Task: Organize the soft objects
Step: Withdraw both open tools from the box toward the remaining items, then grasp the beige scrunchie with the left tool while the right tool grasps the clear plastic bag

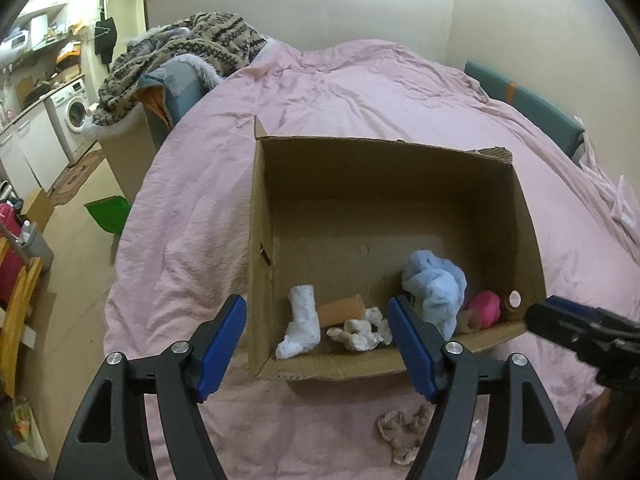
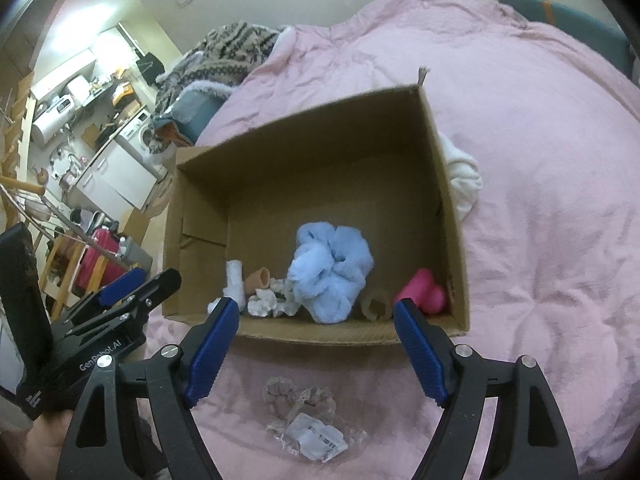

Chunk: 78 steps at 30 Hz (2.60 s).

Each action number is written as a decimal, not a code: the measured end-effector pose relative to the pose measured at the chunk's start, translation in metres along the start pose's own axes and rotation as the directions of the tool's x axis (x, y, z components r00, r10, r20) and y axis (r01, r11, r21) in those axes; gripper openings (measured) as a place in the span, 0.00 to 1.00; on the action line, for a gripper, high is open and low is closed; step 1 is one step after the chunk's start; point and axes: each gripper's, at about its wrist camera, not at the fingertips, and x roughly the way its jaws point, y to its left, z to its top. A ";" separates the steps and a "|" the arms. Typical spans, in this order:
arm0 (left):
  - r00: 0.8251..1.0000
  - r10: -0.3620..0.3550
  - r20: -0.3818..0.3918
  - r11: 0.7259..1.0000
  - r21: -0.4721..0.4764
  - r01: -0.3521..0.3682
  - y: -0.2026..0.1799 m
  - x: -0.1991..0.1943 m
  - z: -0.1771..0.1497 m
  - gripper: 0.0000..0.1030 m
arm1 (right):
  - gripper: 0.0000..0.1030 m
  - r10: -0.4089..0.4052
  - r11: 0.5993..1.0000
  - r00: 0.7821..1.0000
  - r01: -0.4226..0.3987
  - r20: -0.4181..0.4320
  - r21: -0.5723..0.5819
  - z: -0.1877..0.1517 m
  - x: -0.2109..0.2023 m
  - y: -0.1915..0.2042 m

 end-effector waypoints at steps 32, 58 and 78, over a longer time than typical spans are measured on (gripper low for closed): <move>0.977 -0.042 -0.207 0.994 -0.106 0.021 0.004 0.002 -0.050 0.68 | 0.82 -0.001 0.998 0.919 0.026 -0.394 0.060 -0.070 0.057 -0.008; 0.941 -0.124 -0.316 0.992 -0.047 0.114 -0.024 0.032 -0.067 0.68 | 0.05 0.034 0.994 0.954 -0.002 -0.299 0.108 -0.057 0.025 -0.023; 0.881 -0.192 -0.432 0.957 0.118 0.266 -0.072 0.063 -0.091 0.07 | 0.05 -0.020 0.995 0.959 0.046 -0.281 0.085 -0.057 0.021 -0.026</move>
